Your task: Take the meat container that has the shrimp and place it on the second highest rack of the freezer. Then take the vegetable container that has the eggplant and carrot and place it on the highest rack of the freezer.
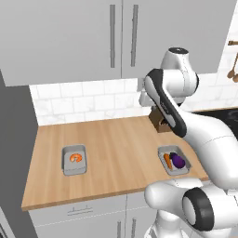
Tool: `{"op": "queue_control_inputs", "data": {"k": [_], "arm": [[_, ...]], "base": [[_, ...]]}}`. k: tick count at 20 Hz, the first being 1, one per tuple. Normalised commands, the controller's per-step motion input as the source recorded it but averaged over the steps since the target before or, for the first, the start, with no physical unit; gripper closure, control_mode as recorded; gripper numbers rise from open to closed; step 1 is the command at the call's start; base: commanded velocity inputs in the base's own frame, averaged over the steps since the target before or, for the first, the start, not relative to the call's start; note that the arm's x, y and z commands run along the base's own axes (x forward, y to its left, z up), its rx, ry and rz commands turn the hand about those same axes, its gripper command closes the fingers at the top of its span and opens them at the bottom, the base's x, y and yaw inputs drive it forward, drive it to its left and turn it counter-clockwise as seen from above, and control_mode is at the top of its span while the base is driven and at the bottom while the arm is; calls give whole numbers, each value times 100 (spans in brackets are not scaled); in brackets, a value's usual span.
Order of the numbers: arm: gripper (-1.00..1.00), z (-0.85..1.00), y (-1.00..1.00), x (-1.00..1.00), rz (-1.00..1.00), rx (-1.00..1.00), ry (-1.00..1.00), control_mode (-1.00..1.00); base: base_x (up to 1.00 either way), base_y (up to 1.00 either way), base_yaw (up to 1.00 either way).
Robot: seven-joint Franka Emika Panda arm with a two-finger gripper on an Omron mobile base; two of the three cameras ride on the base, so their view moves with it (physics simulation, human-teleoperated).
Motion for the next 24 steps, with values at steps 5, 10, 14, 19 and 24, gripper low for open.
{"op": "queue_control_inputs", "data": {"k": [5, 10, 14, 19, 24], "arm": [[-100, -6, 25, -15, 5, -1, 0, -100], [-100, -9, 96, -22, 33, -7, 0, -100], [-100, -4, 100, -3, 41, -1, 5, -100], [-100, -4, 86, -2, 33, -1, 11, -100], [-100, -28, 74, -9, 28, -1, 10, -100]], "base": [[0, 0, 0], [0, 0, 0], [0, 0, 0], [0, 0, 0], [0, 0, 0]]}}
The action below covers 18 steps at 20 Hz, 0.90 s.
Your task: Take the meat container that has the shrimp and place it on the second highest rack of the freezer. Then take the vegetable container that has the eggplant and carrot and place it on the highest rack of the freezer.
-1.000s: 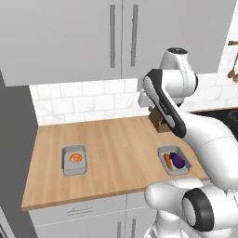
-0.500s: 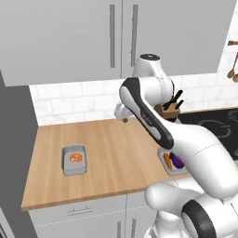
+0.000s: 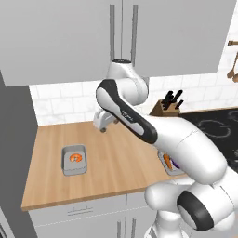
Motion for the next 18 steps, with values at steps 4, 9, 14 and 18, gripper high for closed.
{"op": "queue_control_inputs", "data": {"k": [4, 9, 14, 18], "arm": [[-100, -56, 64, -41, 18, -3, 0, -100], [-100, -34, 46, -2, 14, -1, 0, -100], [-100, -38, 34, 21, 11, -1, 8, -100], [-100, -67, 27, 29, 15, -6, 1, -100]], "base": [[0, 0, 0], [0, 0, 0], [0, 0, 0], [0, 0, 0]]}}
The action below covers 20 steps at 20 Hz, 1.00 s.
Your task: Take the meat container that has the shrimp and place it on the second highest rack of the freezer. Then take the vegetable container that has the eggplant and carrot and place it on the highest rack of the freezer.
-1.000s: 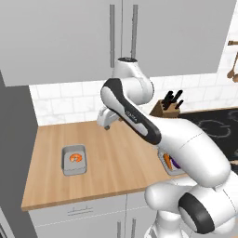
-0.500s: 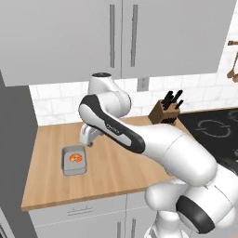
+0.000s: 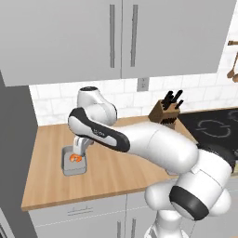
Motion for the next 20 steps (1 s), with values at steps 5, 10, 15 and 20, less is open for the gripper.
{"op": "queue_control_inputs", "data": {"k": [5, 10, 15, 20], "arm": [[-100, -74, 41, 40, 11, -10, 3, -100], [-100, -48, 16, 39, 10, -1, 2, -100], [-100, -43, 6, 27, 7, 0, 0, -100], [-100, -49, 16, 12, 5, 0, 0, -100]], "base": [[0, 0, 0], [0, 0, 0], [0, 0, 0], [0, 0, 0]]}}
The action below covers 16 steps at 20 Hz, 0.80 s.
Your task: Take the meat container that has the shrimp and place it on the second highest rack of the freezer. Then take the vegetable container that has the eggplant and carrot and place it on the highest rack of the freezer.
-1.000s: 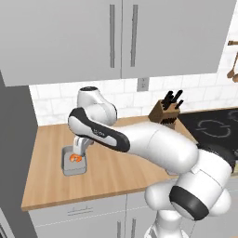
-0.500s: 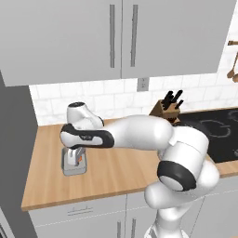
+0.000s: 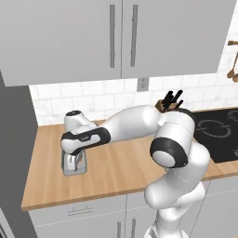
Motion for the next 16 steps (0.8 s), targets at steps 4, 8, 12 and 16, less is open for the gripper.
{"op": "queue_control_inputs", "data": {"k": [4, 8, 12, 16], "arm": [[-100, -30, 10, 1, 3, 0, 0, -100], [-100, -33, 1, 1, 1, 0, 0, -100], [-100, -36, 0, 0, 0, 0, 0, -100], [-100, -29, 0, 0, 0, 0, 0, -100]], "base": [[0, 0, 0], [0, 0, 0], [0, 0, 0], [0, 0, 0]]}}
